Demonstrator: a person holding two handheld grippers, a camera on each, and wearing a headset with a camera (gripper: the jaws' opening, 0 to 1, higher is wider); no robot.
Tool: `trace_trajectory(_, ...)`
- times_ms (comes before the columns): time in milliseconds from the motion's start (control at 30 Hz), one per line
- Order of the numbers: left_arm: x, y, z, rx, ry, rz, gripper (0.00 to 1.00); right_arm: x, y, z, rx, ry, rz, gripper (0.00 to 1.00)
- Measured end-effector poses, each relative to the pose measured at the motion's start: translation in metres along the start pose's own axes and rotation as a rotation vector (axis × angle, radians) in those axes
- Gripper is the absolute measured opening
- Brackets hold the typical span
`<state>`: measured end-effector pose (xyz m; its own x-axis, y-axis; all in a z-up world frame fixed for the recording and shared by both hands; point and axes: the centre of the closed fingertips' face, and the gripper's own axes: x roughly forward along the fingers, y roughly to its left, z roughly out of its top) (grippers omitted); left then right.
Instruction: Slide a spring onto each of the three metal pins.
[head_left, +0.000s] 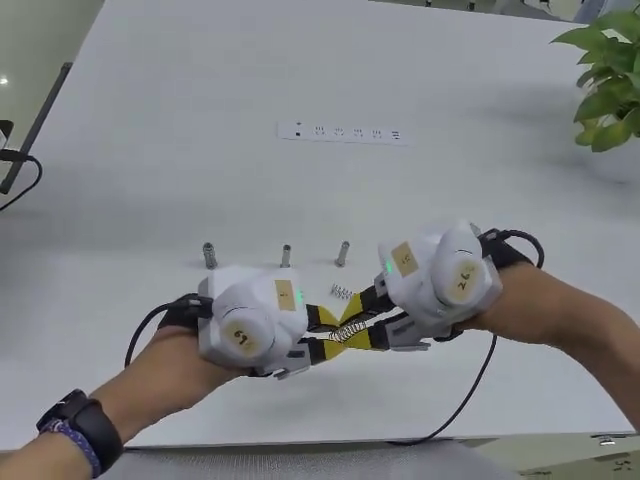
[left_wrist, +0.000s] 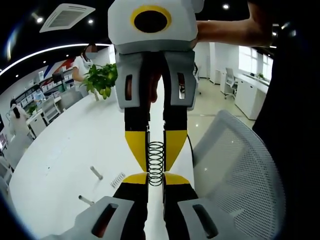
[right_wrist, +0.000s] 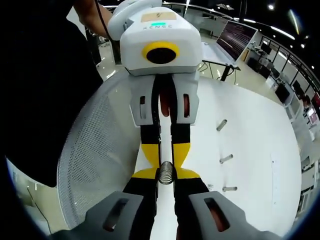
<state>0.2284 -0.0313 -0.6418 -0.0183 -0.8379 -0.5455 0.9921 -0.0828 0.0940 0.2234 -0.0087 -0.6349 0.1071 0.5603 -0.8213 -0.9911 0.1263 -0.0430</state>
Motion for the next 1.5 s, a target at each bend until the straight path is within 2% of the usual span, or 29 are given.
trace_trajectory(300,-0.002,0.006,-0.002,-0.029,-0.003,0.014,0.1,-0.004,-0.006,-0.009,0.03,0.006,-0.03,0.09)
trace_trajectory(500,-0.011,0.011,-0.011,-0.056,0.004,0.04,0.12,-0.006,-0.008,-0.016,0.055,0.006,-0.048,0.09)
trace_trajectory(667,-0.022,0.019,-0.02,-0.112,-0.003,0.088,0.17,-0.007,-0.01,-0.023,0.078,0.008,-0.054,0.09)
trace_trajectory(900,-0.035,0.025,-0.032,-0.187,-0.014,0.136,0.18,-0.006,-0.016,-0.031,0.094,0.017,-0.06,0.09)
trace_trajectory(1233,-0.053,0.034,-0.043,-0.232,-0.019,0.204,0.21,-0.005,-0.027,-0.036,0.113,0.025,-0.061,0.09)
trace_trajectory(1500,-0.072,0.041,-0.058,-0.283,-0.019,0.263,0.24,-0.003,-0.04,-0.04,0.12,0.037,-0.066,0.09)
